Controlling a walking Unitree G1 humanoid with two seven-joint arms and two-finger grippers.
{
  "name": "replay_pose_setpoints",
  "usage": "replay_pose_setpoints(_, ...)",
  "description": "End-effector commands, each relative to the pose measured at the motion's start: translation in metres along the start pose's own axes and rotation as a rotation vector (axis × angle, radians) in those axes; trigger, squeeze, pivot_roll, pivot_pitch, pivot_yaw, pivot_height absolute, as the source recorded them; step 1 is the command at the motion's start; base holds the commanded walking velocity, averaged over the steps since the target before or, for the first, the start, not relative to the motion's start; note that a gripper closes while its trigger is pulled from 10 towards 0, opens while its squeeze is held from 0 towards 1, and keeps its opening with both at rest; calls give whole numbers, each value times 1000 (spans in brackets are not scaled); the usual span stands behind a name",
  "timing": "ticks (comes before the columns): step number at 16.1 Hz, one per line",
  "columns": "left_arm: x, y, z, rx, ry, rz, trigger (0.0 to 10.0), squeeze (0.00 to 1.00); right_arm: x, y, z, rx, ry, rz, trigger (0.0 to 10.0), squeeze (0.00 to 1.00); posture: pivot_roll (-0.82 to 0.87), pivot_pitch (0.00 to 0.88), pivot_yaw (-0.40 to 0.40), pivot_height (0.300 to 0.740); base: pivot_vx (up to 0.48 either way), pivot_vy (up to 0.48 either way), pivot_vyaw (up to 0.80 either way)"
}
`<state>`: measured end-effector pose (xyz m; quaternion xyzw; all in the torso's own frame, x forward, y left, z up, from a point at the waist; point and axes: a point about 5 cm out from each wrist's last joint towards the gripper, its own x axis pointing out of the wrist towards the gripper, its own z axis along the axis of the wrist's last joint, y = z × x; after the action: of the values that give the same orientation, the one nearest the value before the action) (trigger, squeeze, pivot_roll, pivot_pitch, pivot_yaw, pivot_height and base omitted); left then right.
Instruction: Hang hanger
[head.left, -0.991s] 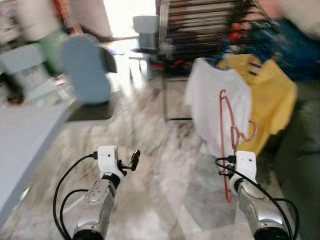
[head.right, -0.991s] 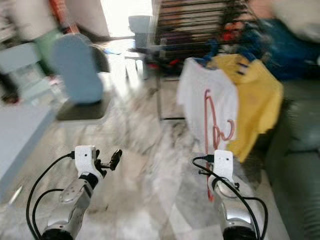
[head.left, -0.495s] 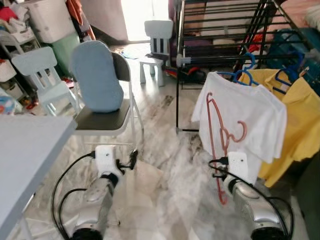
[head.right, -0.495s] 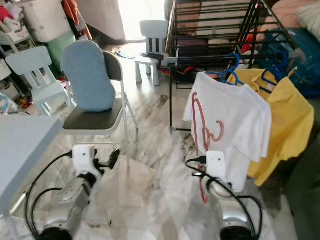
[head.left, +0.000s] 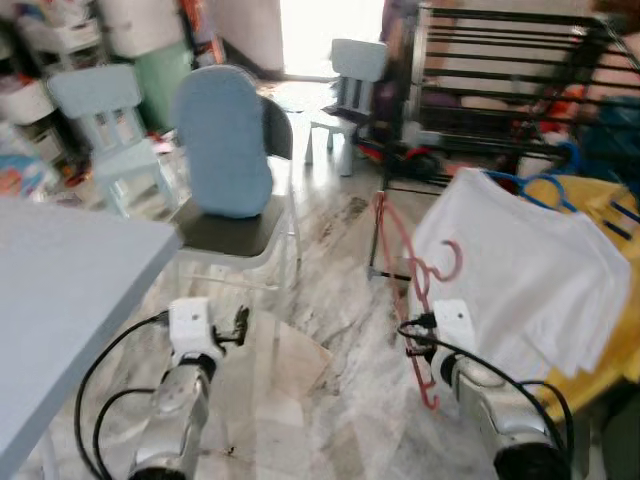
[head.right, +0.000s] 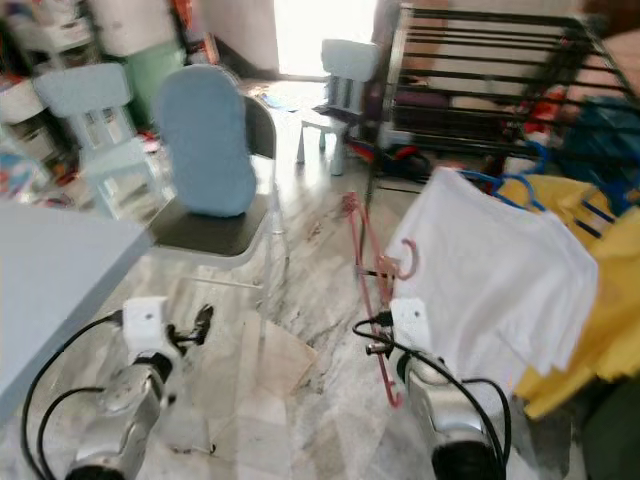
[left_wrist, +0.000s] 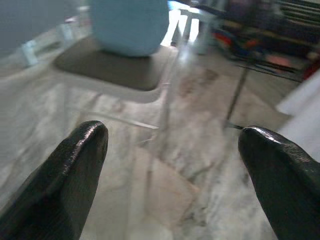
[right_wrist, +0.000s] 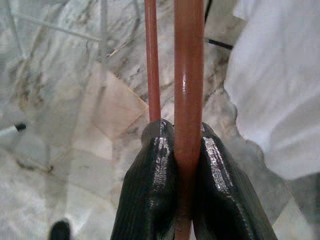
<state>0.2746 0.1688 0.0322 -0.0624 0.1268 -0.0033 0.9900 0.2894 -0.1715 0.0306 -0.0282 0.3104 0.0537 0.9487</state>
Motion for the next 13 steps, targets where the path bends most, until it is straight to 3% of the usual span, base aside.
replay_pose_setpoints(1,-2,-2,0,-5,-8,8,10000,0,2,-1,1,-20,3,3,10000,0,-107,0,-58,740,0,0,0)
replay_pose_setpoints(6,-7,4,5,30,-32,43,10000,0,13,14,14,-4,-17,-6,10000,0,-24,0,-66,740,0,0,0)
replay_pose_setpoints(10,-5,-3,13,94,-58,-25,10000,0,13,4,20,58,-67,-120,10000,0,-35,0,-26,740,0,0,0)
replay_pose_setpoints(13,-8,5,8,86,-44,-30,10000,0,9,-4,13,73,-63,-151,10000,0,-59,0,-11,740,0,0,0)
